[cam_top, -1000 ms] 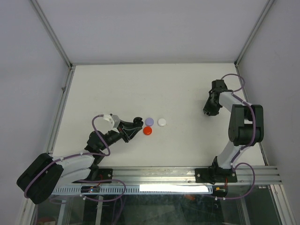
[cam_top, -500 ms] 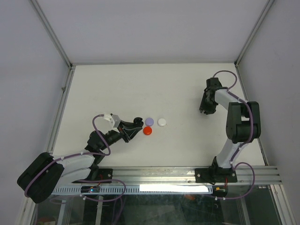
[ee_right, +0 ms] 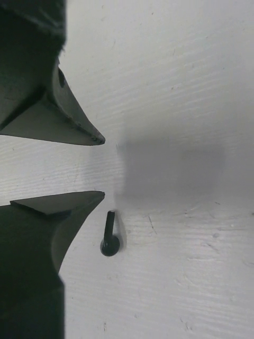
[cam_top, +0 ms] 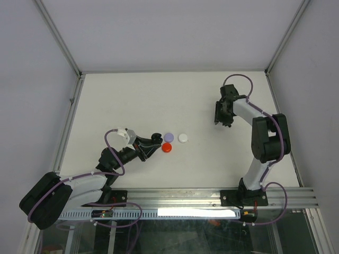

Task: Insert the wireless bluetooth earbuds into the charging case
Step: Adjust the earbud at the center of the board.

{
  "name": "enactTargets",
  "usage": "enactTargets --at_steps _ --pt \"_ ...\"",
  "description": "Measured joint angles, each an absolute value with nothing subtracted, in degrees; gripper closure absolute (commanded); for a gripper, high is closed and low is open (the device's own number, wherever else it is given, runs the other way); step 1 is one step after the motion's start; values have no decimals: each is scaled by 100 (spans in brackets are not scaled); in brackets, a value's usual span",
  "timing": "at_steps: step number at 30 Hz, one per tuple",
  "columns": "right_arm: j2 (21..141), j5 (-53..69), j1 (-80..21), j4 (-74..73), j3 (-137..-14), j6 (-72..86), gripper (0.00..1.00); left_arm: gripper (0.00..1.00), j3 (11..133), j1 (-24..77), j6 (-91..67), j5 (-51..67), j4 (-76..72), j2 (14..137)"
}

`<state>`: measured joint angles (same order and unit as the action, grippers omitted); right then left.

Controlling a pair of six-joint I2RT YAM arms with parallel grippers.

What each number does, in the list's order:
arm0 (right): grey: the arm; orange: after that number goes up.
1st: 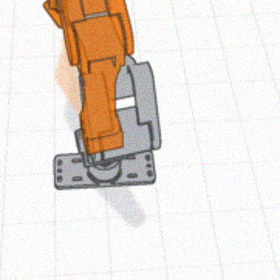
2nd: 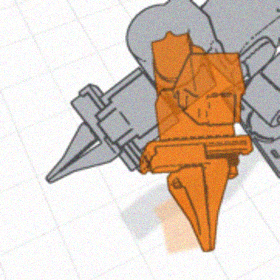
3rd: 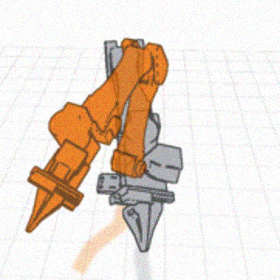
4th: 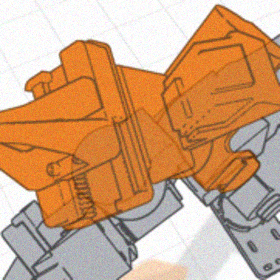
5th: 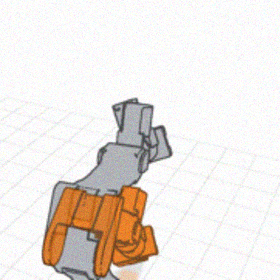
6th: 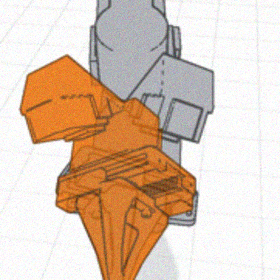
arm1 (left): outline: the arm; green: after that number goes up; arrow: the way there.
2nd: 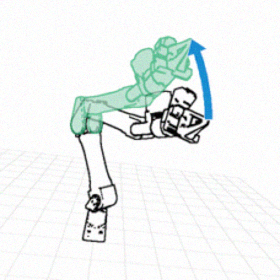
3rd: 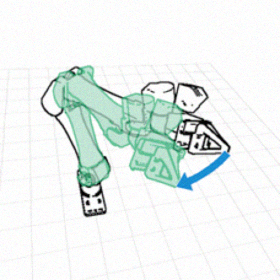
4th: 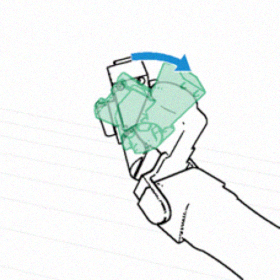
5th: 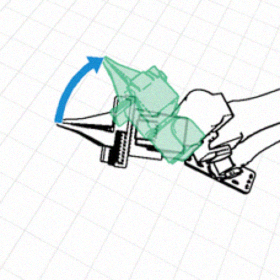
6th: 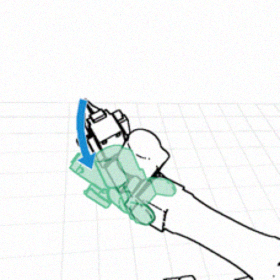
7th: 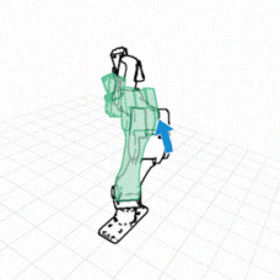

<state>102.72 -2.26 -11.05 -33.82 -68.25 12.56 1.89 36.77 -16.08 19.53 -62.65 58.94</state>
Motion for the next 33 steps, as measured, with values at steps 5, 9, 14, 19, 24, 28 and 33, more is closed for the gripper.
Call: enactTargets --at_steps 5,9,14,19,24,28,33 --pt "10226 -543 -1090 -3479 -6960 1100 53 98 189 3677 -1612 1959 -6257 5887" --pt "10182 -797 -1063 -3570 -6978 1085 53 98 189 3677 -1612 1959 -6257 5885" --pt "10200 -1081 -1020 -3605 -6993 1142 51 98 189 3677 -1614 1964 -6254 5885" --pt "10355 -1485 -1004 -3583 -7157 1260 50 98 189 3677 -1614 1964 -6248 5885" --pt "10604 -1774 -1004 -3566 -7332 1345 50 98 189 3677 -1616 1964 -6222 5872" --pt "10790 -1977 -1004 -3562 -7332 1385 50 98 189 3677 -1619 1964 -6171 5854" --pt "10807 -2078 -1000 -3553 -7288 1413 50 98 189 3677 -1621 1966 -6154 5848"
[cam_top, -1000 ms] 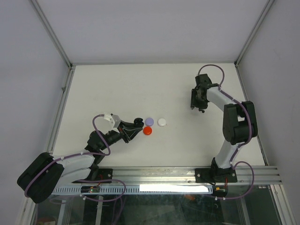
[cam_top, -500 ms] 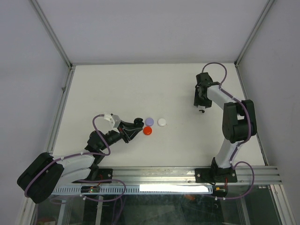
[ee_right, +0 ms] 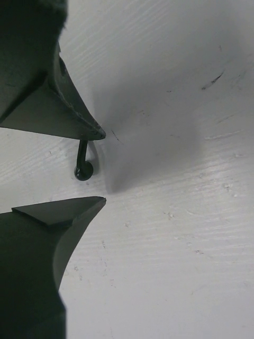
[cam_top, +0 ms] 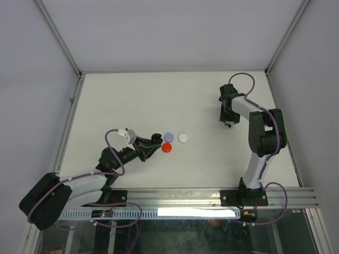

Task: Insert the wireless bluetooth earbuds into the charging case
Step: Adjust the earbud at the center of the board.

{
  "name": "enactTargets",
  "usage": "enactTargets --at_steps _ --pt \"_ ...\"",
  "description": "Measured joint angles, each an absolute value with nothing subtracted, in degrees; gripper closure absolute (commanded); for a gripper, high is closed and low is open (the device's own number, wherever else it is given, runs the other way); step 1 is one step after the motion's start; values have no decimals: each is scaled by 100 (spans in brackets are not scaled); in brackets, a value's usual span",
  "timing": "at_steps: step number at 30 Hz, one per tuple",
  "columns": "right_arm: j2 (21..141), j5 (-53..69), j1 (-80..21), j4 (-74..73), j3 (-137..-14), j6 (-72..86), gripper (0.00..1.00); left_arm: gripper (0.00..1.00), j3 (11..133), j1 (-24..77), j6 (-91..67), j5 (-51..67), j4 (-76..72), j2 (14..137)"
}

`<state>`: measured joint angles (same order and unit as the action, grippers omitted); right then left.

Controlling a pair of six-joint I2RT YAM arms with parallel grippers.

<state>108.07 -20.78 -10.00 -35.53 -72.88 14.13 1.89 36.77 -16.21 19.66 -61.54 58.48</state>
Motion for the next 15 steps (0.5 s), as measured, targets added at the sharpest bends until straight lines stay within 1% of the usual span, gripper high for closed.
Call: enactTargets --at_steps 10,15 --pt "10621 -1994 -1000 -3524 -7000 1529 52 98 204 3677 -1680 2003 -6141 5848" --pt "10523 -1833 -976 -3544 -6882 1557 55 98 213 3677 -1704 2008 -6134 5848"
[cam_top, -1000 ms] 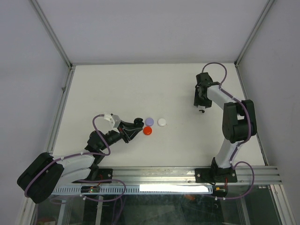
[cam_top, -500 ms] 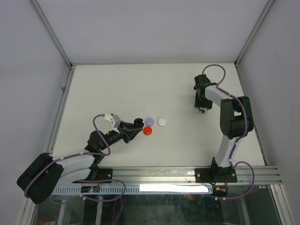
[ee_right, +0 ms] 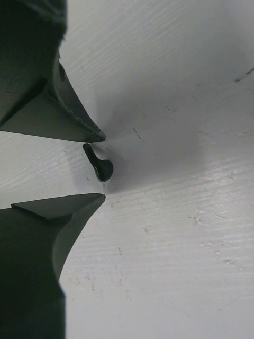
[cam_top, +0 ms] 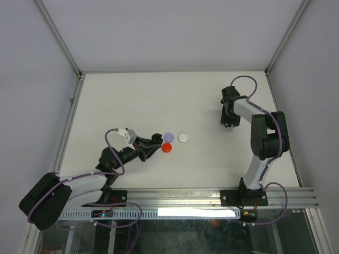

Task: Insert the wireless bluetooth earbuds into the charging case
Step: Adjust the earbud at the center of the board.

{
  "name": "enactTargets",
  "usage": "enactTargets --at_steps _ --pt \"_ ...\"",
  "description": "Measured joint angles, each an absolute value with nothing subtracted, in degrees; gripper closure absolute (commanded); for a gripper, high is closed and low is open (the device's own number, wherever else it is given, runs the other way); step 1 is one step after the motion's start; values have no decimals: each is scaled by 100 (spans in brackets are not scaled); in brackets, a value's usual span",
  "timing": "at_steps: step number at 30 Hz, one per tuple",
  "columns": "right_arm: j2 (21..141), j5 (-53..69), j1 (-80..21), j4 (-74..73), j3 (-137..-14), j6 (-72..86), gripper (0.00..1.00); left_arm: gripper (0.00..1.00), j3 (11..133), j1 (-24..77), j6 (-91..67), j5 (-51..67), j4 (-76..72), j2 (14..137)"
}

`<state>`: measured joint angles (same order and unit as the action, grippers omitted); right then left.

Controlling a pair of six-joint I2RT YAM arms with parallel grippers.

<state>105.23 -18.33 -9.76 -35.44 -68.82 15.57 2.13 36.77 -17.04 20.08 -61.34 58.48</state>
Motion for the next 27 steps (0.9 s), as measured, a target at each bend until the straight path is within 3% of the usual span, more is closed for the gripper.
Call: enactTargets --at_steps 19,27 --pt "10490 -860 -440 -3542 -6853 1638 68 98 213 3677 -1717 2008 -6128 5848" --pt "10499 -764 -440 -3590 -6858 1636 68 98 215 3677 -1721 2008 -6130 5848"
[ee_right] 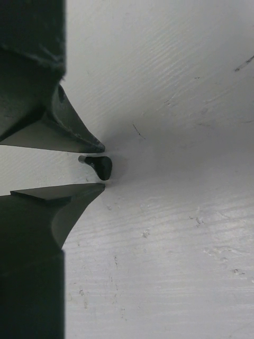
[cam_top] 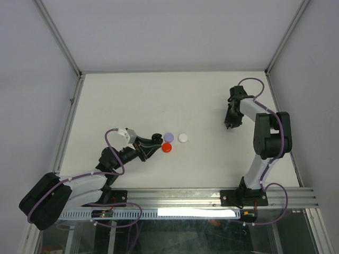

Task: Insert the wireless bluetooth earbuds into the charging case
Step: Adjust the earbud at the center of the board, then pick up the earbud from the center of the board.

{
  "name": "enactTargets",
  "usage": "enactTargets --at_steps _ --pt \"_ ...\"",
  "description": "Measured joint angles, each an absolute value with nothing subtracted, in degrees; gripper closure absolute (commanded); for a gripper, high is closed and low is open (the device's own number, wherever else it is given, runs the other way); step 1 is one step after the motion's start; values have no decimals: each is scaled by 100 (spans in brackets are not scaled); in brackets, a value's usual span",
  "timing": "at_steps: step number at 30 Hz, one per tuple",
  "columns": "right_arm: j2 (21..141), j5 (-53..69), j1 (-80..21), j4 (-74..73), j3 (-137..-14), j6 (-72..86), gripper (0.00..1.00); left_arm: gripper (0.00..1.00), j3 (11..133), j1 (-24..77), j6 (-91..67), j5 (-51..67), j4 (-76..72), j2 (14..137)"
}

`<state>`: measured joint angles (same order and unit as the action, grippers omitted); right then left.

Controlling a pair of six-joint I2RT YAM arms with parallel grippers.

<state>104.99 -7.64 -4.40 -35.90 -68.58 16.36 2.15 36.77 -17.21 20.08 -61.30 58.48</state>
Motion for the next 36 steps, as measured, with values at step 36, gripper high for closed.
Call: enactTargets --at_steps 36 --pt "9531 -379 -1400 -3463 -6582 1662 91 97 274 3677 -1872 2097 -6359 5767"
